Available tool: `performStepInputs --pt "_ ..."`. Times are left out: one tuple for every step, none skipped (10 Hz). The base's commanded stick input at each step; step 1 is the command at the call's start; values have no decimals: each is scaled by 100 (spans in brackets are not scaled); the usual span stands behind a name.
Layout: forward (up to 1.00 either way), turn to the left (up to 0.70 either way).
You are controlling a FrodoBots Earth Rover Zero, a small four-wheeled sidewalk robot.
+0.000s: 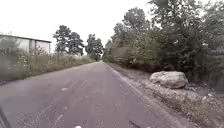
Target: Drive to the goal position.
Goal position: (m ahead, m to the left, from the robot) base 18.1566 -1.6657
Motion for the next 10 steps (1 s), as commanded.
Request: performStepInputs --pt "7 0" --pt "7 0" --pt "7 0" --pt "7 0" --pt "7 0" --pt "7 0" --pt "7 0" --pt "7 0" --pt "7 0" --pt "7 0"
